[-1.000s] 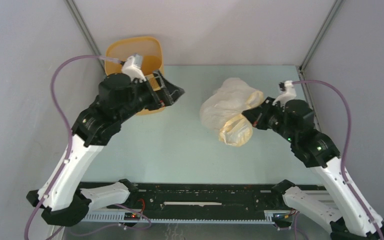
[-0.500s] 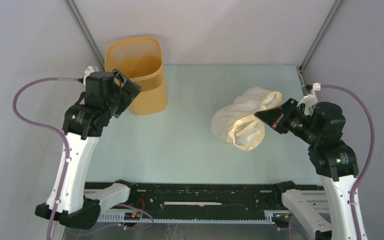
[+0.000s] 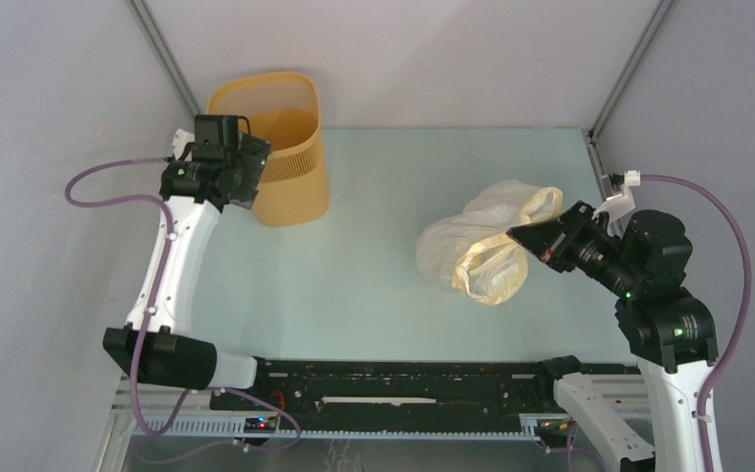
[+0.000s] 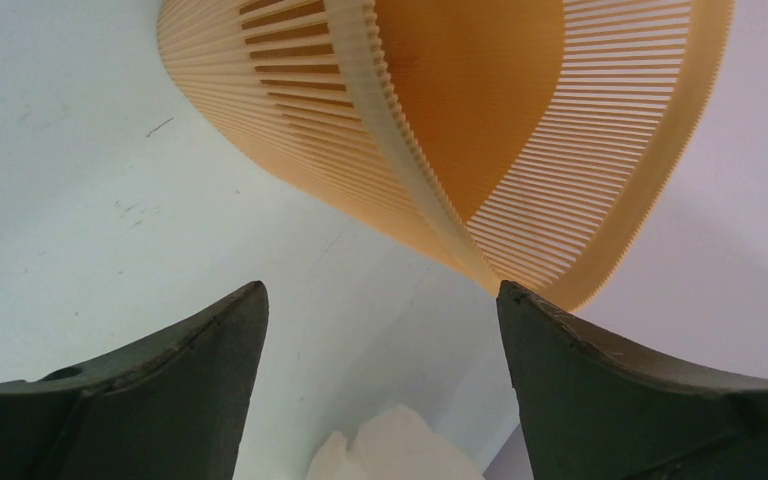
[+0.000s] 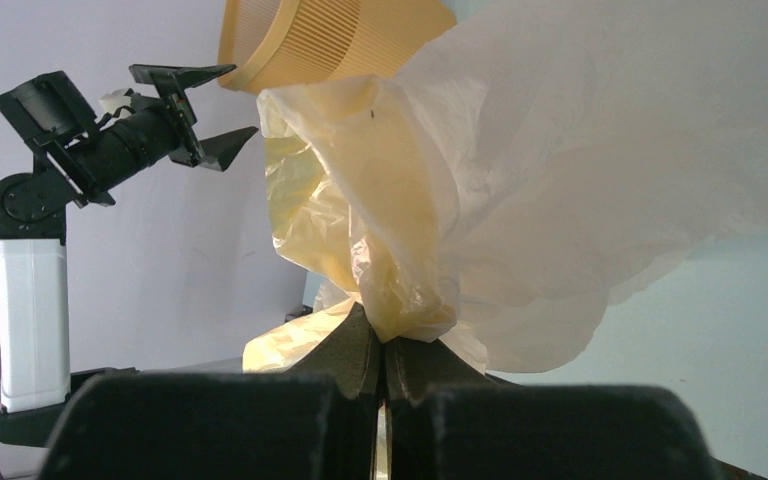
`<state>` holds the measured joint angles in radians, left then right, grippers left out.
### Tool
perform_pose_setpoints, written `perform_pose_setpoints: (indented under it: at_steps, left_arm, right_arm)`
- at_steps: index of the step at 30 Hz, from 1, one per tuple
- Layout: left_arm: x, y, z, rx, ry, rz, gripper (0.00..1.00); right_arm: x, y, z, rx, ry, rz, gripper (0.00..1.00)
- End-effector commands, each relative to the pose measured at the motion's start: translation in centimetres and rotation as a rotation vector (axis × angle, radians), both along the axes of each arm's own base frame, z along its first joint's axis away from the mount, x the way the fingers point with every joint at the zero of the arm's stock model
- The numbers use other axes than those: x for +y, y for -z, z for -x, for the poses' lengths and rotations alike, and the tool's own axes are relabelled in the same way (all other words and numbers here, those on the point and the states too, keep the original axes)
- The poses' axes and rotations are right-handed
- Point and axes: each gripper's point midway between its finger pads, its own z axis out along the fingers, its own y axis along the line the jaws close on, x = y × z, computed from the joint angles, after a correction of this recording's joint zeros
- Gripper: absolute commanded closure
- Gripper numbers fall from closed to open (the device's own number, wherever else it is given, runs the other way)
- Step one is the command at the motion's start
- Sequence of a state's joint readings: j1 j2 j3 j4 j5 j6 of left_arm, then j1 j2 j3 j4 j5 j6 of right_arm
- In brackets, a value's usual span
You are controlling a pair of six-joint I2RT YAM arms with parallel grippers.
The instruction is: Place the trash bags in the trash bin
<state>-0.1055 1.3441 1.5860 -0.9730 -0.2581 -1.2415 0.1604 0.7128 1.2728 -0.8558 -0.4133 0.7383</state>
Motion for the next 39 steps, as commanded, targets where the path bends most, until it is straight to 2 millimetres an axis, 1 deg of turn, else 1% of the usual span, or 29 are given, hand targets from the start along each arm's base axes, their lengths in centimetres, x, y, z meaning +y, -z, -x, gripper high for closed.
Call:
perform_pose_setpoints:
  at_steps: [1, 3, 5, 7, 8, 10, 14, 16, 17, 18, 20, 24, 29, 30, 33, 38, 39]
  left_arm:
    - [-0.1, -2.2, -2.9, -0.089, -0.003, 0.017, 0.08]
    - [0.0, -1.8, -3.1, -0.081, -0.006, 0.009, 0.05]
    - [0.3, -0.8, -3.0, -0.063, -0.036, 0.021, 0.06]
    - [0.5, 0.4, -2.8, -0.04, -0.073, 0.056, 0.11]
    - [0.5, 1.0, -2.8, -0.034, -0.083, 0.071, 0.16]
    - [0.3, 1.5, -3.4, -0.056, -0.075, 0.087, 0.24]
    - [0.6, 2.2, -3.9, -0.058, -0.082, 0.079, 0.26]
    - [0.9, 2.5, -4.1, -0.052, -0.087, 0.071, 0.29]
    - [1.0, 2.5, -4.0, -0.052, -0.092, 0.068, 0.3]
    - [1.1, 2.6, -4.0, -0.05, -0.099, 0.068, 0.33]
    - [1.2, 2.7, -3.9, -0.049, -0.105, 0.075, 0.43]
    - [1.1, 2.7, -3.5, -0.054, -0.113, 0.094, 0.58]
    - [1.1, 2.1, -2.5, -0.073, -0.101, 0.088, 0.75]
    - [1.1, 1.9, -2.3, -0.077, -0.094, 0.087, 0.8]
    - [0.7, 1.5, -1.5, -0.082, -0.056, 0.079, 0.91]
    - [-0.5, 0.9, -0.2, -0.083, 0.068, 0.048, 1.0]
    - [-0.9, 0.9, 0.1, -0.075, 0.098, 0.047, 1.0]
  right_arm:
    - [-0.8, -0.6, -0.2, -0.041, 0.029, 0.046, 1.0]
    - [-0.9, -0.2, -0.5, -0.033, 0.03, 0.061, 1.0]
    - [-0.7, 0.0, -0.8, -0.024, 0.02, 0.07, 1.0]
    - [-0.5, 0.1, -1.1, -0.019, 0.003, 0.069, 1.0]
    - [-0.3, 0.1, -1.3, -0.021, -0.005, 0.068, 1.0]
    - [-0.1, 0.1, -1.7, -0.021, -0.023, 0.07, 1.0]
    - [-0.1, -0.1, -2.2, -0.025, -0.034, 0.084, 1.0]
    - [-0.3, -0.4, -2.1, -0.033, -0.031, 0.095, 1.0]
    - [-0.5, -0.4, -2.1, -0.035, -0.026, 0.1, 1.0]
    - [-0.6, -0.4, -2.1, -0.037, -0.023, 0.105, 1.0]
    - [-0.8, -0.4, -2.1, -0.036, -0.021, 0.11, 1.0]
    - [-0.7, -0.2, -2.1, -0.03, -0.031, 0.111, 1.0]
    - [-0.7, -0.2, -1.9, -0.031, -0.043, 0.111, 1.0]
    - [-0.7, -0.2, -1.8, -0.034, -0.044, 0.112, 1.0]
    - [-0.8, -0.3, -1.5, -0.038, -0.047, 0.116, 1.0]
    - [-0.8, -0.7, -0.9, -0.047, -0.053, 0.129, 1.0]
    - [-0.9, -0.8, -0.8, -0.049, -0.054, 0.13, 1.0]
